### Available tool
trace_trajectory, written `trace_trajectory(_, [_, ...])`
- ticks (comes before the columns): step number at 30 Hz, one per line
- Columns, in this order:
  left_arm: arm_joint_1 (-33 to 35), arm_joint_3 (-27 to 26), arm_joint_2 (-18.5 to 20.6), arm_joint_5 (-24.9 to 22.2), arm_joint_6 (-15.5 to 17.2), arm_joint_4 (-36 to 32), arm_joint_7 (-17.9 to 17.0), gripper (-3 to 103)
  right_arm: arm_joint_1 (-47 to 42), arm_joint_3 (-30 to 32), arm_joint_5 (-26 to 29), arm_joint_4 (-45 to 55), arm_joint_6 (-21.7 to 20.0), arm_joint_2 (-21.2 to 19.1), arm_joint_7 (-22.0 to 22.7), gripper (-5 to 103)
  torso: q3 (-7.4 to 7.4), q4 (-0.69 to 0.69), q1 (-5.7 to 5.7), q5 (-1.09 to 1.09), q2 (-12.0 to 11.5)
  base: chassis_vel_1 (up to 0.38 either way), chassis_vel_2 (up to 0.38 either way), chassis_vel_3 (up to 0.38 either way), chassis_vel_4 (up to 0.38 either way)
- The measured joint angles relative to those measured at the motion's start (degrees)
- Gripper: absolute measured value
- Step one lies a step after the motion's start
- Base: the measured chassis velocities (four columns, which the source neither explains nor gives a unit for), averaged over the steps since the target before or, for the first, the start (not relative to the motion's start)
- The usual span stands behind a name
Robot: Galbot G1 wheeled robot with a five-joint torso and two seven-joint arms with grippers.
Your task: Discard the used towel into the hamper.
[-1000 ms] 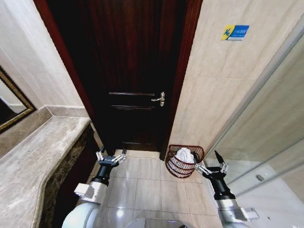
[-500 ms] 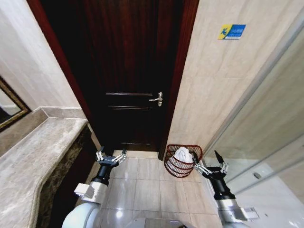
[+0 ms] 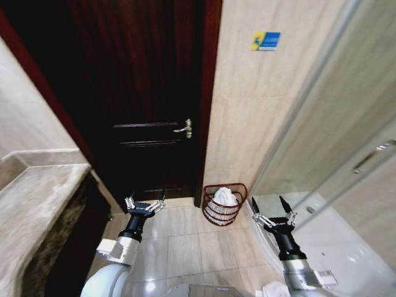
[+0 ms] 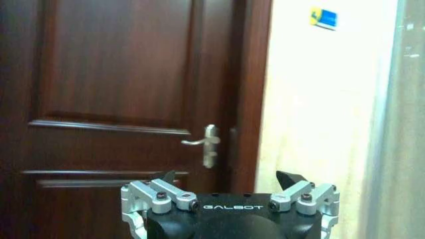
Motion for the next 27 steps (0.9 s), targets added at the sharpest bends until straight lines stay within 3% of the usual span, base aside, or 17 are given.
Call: trace_trajectory(27, [0.0,0.0,0.0,0.0,0.0,0.0,0.0,99,0.0,0.0,0.0,0.0,0.0,0.0,0.0,100,0.0,0.0,0.0,0.0,0.0,-0.123,-0.128,-0.128,-0.126])
